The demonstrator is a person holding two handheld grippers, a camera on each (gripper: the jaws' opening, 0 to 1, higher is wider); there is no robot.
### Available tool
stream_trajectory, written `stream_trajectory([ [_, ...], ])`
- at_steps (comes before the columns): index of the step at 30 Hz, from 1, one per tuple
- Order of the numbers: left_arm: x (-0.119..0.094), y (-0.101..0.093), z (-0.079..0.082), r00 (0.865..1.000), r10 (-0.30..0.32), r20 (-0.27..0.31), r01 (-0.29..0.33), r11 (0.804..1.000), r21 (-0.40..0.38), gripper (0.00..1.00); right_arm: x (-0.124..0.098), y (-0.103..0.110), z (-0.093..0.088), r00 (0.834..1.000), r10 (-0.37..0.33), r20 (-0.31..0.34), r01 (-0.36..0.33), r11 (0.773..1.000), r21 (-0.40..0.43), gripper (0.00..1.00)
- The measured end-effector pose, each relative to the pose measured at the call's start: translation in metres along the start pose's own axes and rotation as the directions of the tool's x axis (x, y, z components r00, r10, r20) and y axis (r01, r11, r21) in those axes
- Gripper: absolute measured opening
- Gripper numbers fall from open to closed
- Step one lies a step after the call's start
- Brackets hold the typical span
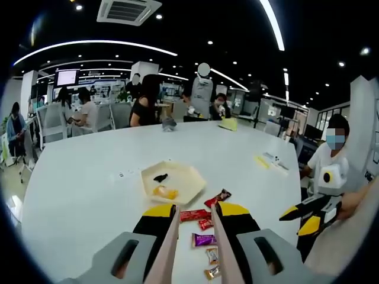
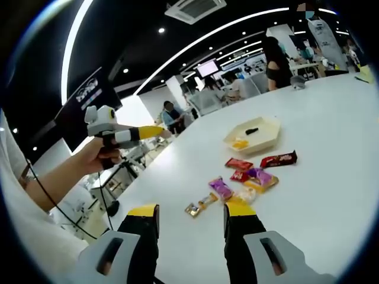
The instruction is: Place the target food into the container with the food tongs after gripping and lifting it, then release it inside without dropping or visibly crushing the food.
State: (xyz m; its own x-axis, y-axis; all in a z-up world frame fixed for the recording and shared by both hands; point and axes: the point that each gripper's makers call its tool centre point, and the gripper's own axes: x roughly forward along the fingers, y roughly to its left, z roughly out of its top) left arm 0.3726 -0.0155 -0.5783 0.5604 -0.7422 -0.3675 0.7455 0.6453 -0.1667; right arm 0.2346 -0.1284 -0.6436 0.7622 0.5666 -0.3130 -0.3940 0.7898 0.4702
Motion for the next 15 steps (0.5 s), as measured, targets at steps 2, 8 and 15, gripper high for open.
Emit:
stream_trajectory([
  [2, 0.001, -0.003, -0.004, 1.0, -0.002, -0.009, 0.002, 1.0, 0.01, 0.26, -0.002, -0.001, 0.0, 1.0, -0.005, -0.002, 0.005, 1.0, -0.002, 0.43],
  [8, -0.002, -0.009, -0.01, 1.0, -0.006, -0.002, 0.006, 1.0, -0.014, 0.26, -0.007, -0.002, 0.003, 1.0, -0.018, 0.005, 0.018, 1.0, -0.011, 0.43],
  [15, -0.006, -0.014, -0.021, 1.0, 0.0, -0.001, 0.0, 1.0, -0.018, 0.26, -0.009, 0.0, -0.002, 1.0, -0.029, -0.002, 0.029, 0.999, -0.017, 0.43],
])
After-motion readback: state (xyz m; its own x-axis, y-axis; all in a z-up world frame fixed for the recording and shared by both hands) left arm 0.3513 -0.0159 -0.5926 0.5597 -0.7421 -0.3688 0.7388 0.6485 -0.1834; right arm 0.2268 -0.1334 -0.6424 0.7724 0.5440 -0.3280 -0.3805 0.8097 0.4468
